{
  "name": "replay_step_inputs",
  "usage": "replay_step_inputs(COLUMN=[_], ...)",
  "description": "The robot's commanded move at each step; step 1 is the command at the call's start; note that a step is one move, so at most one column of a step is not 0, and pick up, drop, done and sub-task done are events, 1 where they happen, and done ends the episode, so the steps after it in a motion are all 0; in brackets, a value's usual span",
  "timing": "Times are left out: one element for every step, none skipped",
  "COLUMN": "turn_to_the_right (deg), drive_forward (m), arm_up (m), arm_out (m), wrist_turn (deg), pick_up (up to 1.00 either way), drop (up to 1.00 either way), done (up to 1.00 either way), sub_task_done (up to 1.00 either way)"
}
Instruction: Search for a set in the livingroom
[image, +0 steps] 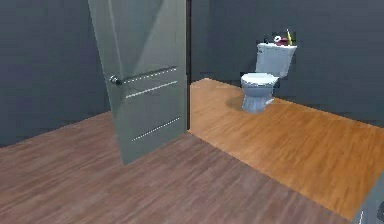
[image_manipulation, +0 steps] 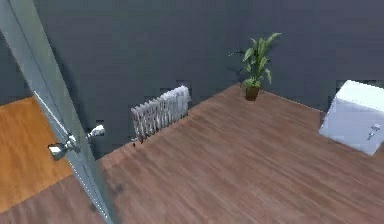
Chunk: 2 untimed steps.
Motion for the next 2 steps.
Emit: replay_step_inputs(turn_to_the_right=[0.0,42.0], drive_forward=[0.60,0.00], arm_up=[0.00,0.00], arm_out=[0.00,0.00], wrist_turn=[0.0,0.0], pick_up=[0.00,0.00], drop=[0.00,0.00], done=[0.00,0.00], sub_task_done=[0.00,0.00])
